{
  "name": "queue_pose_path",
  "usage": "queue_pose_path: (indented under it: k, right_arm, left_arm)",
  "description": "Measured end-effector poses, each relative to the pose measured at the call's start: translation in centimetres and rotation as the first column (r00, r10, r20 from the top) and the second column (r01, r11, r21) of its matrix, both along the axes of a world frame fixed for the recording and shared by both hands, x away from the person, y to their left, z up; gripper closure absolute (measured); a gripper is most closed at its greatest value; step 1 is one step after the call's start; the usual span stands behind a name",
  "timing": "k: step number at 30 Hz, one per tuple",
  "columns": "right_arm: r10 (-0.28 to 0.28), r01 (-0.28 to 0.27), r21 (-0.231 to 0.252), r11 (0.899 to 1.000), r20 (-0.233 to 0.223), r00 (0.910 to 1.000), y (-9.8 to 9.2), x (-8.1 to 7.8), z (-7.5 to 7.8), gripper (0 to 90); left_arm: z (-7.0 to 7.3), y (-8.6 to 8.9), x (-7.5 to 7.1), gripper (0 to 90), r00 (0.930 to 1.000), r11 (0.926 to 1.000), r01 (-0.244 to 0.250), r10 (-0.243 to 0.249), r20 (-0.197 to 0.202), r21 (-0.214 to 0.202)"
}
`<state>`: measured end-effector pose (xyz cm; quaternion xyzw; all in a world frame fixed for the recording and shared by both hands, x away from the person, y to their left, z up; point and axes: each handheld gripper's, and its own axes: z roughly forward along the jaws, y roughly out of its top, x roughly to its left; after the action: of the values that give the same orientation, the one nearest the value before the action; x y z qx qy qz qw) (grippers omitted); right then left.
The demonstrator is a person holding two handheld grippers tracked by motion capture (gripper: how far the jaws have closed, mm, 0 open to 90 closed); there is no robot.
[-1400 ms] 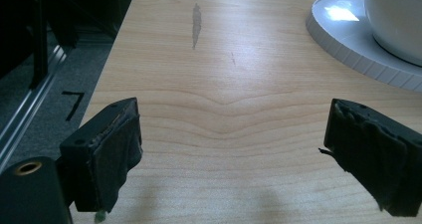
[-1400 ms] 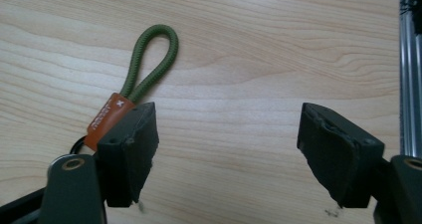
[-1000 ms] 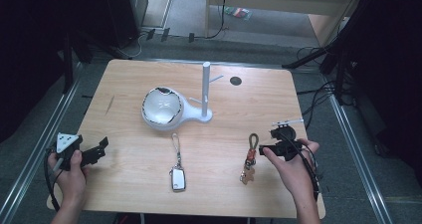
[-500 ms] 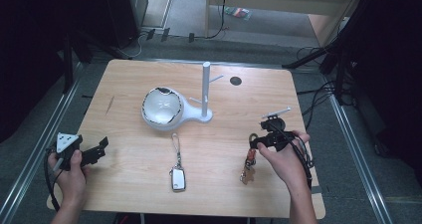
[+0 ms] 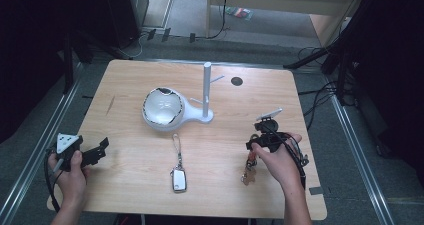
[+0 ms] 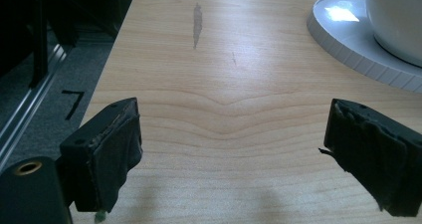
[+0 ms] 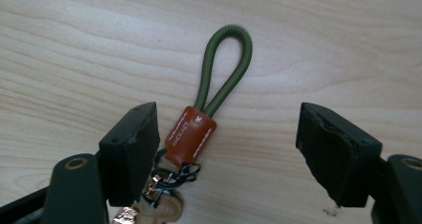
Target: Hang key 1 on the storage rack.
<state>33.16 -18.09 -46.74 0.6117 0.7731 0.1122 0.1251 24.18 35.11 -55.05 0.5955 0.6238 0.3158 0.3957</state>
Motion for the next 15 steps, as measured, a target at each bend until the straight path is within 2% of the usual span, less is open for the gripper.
queue_pose_path:
  k: [3, 4, 5, 6, 7, 9, 12, 15]
  right_arm:
    - [-0.030, 0.033, 0.049, 0.998, -0.068, 0.9973, 0.2, 0.0, -0.4, 29.5]
    - [-0.032, 0.036, 0.054, 0.998, -0.074, 0.9967, 0.3, 0.0, -0.5, 29.3]
    - [-0.033, 0.036, 0.040, 0.999, -0.079, 0.9964, 0.5, 0.0, -0.7, 29.4]
    - [-0.049, 0.049, 0.001, 0.999, -0.088, 0.9949, 0.7, 0.0, -1.2, 32.3]
    - [-0.049, 0.049, 0.001, 0.999, -0.088, 0.9949, 0.7, 0.0, -1.2, 32.3]
    - [-0.069, 0.068, -0.016, 0.998, -0.125, 0.9897, 0.7, 0.1, -1.8, 41.9]
    - [-0.074, 0.072, -0.016, 0.997, -0.144, 0.9869, 0.7, 0.1, -2.2, 44.5]
    - [-0.091, 0.093, 0.010, 0.996, -0.151, 0.9844, 0.6, 0.2, -2.5, 45.7]
  left_arm:
    - [0.0, 0.0, 0.0, 8.3, 1.0000, 1.0000, -0.001, 0.001, 0.002, 0.001]
    - [0.0, 0.0, 0.0, 8.3, 1.0000, 1.0000, 0.000, 0.000, 0.000, 0.003]
    - [0.0, 0.0, 0.0, 8.3, 1.0000, 1.0000, 0.001, -0.001, 0.000, 0.004]
    - [0.0, 0.0, 0.0, 8.3, 1.0000, 1.0000, 0.002, -0.002, -0.001, 0.005]
    - [0.0, 0.0, 0.0, 8.3, 1.0000, 1.0000, 0.002, -0.002, -0.001, 0.005]
    - [0.0, 0.0, 0.0, 8.3, 1.0000, 1.0000, 0.001, -0.001, 0.000, 0.003]
    - [0.0, 0.0, 0.0, 8.3, 1.0000, 1.0000, 0.002, -0.002, -0.002, 0.002]
    - [0.0, 0.0, 0.1, 8.3, 1.0000, 1.0000, 0.003, -0.003, -0.004, 0.003]
